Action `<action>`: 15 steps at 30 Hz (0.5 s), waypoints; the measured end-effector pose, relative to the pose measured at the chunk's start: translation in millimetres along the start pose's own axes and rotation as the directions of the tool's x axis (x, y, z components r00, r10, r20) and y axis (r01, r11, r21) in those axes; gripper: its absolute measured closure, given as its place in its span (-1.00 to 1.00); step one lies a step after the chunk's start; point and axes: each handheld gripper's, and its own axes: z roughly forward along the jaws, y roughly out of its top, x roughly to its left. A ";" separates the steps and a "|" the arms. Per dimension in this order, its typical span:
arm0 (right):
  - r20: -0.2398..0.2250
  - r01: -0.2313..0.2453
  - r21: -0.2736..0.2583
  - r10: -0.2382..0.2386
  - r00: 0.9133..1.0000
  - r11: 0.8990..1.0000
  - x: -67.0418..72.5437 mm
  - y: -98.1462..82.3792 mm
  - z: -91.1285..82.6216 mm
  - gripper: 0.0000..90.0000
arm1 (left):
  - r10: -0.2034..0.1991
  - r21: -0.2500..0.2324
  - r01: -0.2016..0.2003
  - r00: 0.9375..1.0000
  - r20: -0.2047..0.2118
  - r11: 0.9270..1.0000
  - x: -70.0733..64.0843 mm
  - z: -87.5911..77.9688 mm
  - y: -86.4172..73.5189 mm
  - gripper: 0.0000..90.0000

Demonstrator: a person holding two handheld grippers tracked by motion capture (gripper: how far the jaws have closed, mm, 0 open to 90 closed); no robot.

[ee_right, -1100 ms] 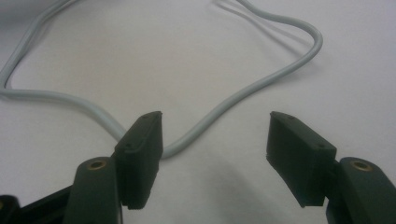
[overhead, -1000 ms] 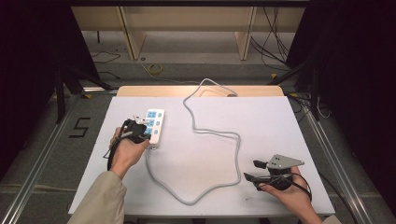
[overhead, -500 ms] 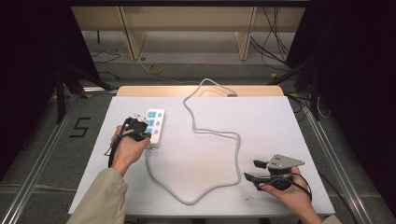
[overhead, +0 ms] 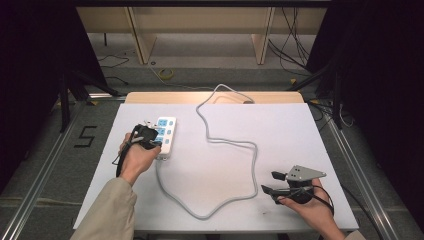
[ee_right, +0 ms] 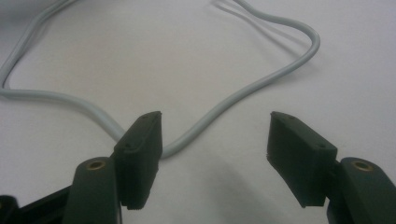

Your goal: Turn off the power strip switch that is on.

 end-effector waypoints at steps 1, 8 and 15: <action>0.000 0.000 0.000 0.000 1.000 1.000 0.0 0.0 0.0 -0.19 | 0.001 0.001 -0.001 1.000 0.000 1.000 0.1 0.1 0.4 0.99; 0.001 0.001 0.000 -0.001 1.000 1.000 -0.2 0.0 -0.1 -0.19 | -0.003 0.013 0.003 1.000 0.001 1.000 1.1 2.9 2.3 0.99; 0.001 0.002 -0.001 -0.002 1.000 1.000 -0.4 -0.1 0.0 -0.19 | 0.003 0.020 -0.003 1.000 0.001 1.000 1.4 4.1 4.6 0.99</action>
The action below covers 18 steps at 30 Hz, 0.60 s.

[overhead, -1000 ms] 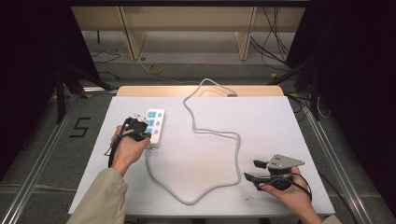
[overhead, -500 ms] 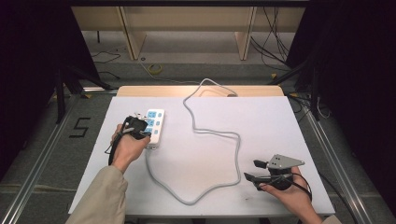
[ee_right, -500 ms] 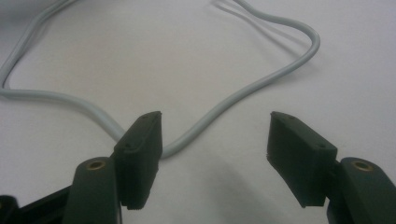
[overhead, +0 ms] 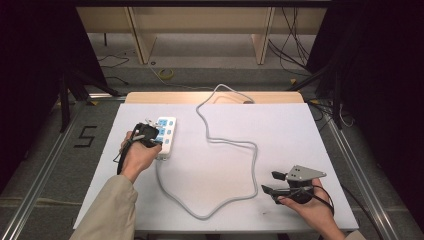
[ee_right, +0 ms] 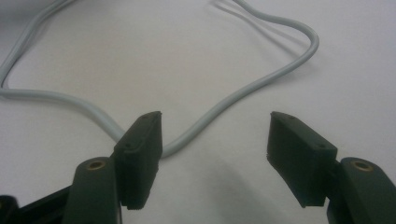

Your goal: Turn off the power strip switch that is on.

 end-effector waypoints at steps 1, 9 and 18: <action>0.000 0.000 0.000 0.000 1.000 1.000 -0.1 0.0 0.0 -0.19 | -0.004 -0.002 0.004 1.000 0.000 1.000 -0.2 0.3 0.3 0.99; 0.002 -0.002 -0.002 0.002 1.000 1.000 -0.1 0.1 -0.3 -0.19 | 0.001 0.009 -0.001 1.000 0.001 1.000 0.7 1.6 4.1 0.99; 0.002 -0.001 0.000 0.001 1.000 1.000 -0.6 -0.2 -0.4 -0.19 | 0.002 0.023 -0.003 1.000 0.001 1.000 2.3 4.2 7.6 0.99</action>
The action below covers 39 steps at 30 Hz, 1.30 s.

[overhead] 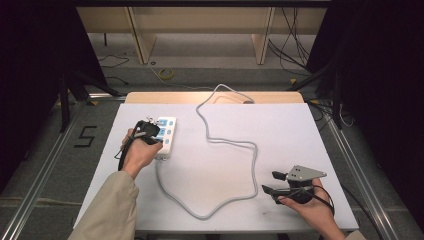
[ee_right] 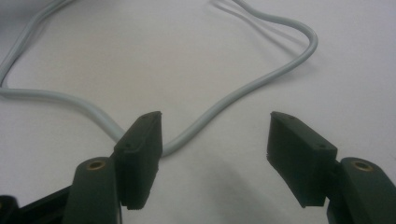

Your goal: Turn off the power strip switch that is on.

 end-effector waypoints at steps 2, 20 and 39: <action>0.002 -0.002 0.002 0.002 1.000 1.000 -0.1 -0.1 -0.3 -0.19 | -0.002 0.001 0.002 1.000 -0.001 1.000 0.1 0.4 0.8 0.99; 0.006 -0.003 0.000 0.003 1.000 1.000 -0.5 -0.7 -1.3 -0.19 | 0.003 0.032 -0.003 1.000 -0.004 0.999 2.2 6.5 8.0 0.99; 0.007 -0.004 -0.001 0.004 1.000 1.000 -0.6 -0.7 -1.6 -0.19 | 0.007 0.060 -0.006 1.000 -0.007 0.998 3.7 13.5 17.3 0.99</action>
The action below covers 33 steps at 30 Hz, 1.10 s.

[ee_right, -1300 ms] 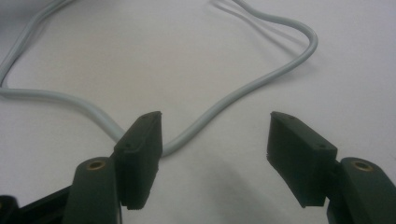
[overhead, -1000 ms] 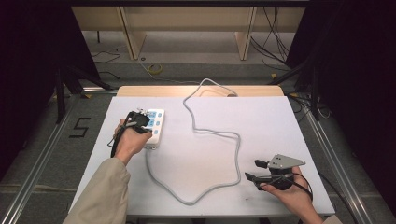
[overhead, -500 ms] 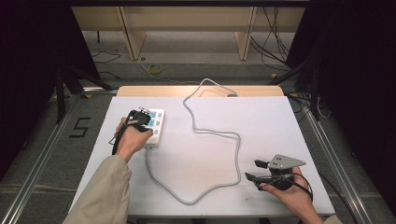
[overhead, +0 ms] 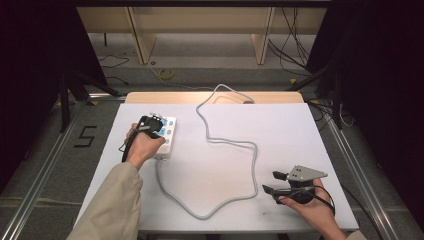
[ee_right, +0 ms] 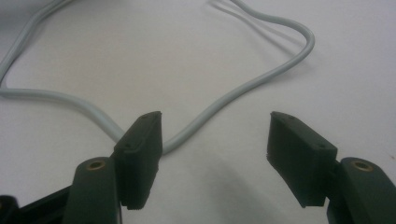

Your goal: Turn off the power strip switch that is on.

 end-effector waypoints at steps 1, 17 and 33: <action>0.000 -0.001 -0.001 0.001 1.000 1.000 -0.1 0.0 0.0 -0.19 | 0.001 0.004 -0.001 1.000 -0.002 1.000 0.2 0.1 0.7 0.99; -0.002 0.001 0.000 -0.001 1.000 1.000 -0.6 0.0 0.0 -0.19 | 0.001 0.025 -0.001 1.000 0.004 1.000 -1.3 9.6 6.0 0.99; -0.001 -0.001 -0.003 0.001 1.000 1.000 -0.4 0.1 -0.2 -0.19 | -0.007 0.047 0.007 1.000 -0.004 0.999 -2.6 24.2 9.7 0.99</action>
